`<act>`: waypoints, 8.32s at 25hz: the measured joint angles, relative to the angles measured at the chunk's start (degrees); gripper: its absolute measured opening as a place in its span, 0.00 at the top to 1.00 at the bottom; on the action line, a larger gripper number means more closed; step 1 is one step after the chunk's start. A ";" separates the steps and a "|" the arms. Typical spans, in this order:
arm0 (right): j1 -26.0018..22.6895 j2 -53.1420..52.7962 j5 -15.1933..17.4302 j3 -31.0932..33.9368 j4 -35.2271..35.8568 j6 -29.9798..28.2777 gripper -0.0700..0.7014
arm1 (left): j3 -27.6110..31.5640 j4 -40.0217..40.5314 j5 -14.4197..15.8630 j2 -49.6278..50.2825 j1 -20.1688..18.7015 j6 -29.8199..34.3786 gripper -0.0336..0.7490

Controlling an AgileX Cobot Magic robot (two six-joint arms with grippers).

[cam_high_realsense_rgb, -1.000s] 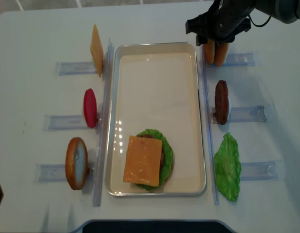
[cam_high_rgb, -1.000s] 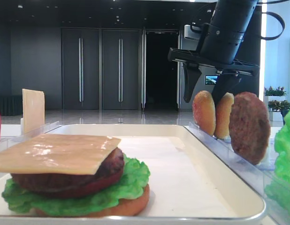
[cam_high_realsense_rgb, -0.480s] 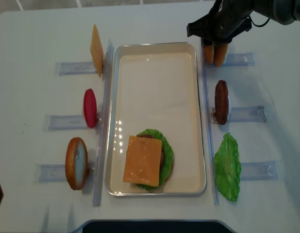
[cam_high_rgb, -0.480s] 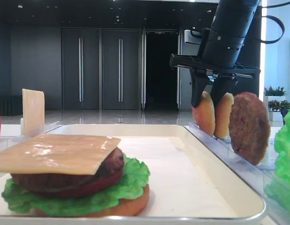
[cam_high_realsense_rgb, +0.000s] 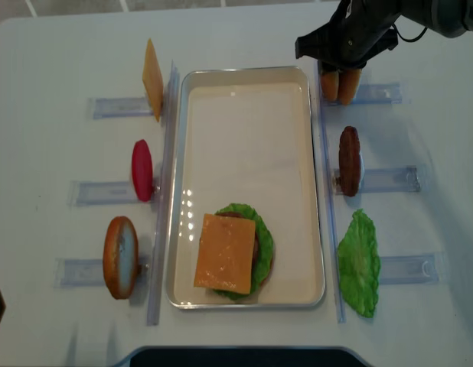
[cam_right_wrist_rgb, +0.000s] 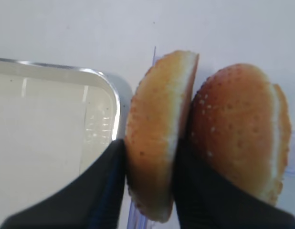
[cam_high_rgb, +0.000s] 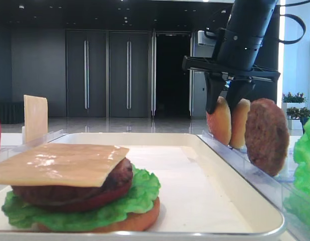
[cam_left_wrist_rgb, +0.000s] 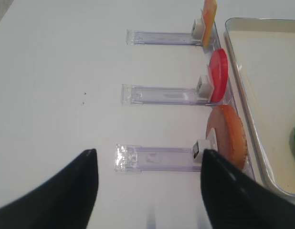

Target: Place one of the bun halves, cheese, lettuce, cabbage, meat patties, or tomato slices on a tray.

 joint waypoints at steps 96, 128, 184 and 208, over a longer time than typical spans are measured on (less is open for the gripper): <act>16.30 -15.46 7.61 43.05 98.57 -79.32 0.59 | 0.00 0.00 0.00 0.00 0.00 0.23 0.30; 16.25 -15.53 2.10 43.05 96.67 -79.59 0.46 | 0.00 0.00 0.00 0.00 0.00 0.37 0.30; -21.79 -61.00 19.01 45.06 -3.89 -11.57 0.21 | 0.00 0.00 0.00 0.00 0.00 0.41 0.30; -21.79 -103.18 21.60 57.32 -4.25 -10.74 0.21 | 0.00 0.00 0.00 0.00 0.00 0.41 0.30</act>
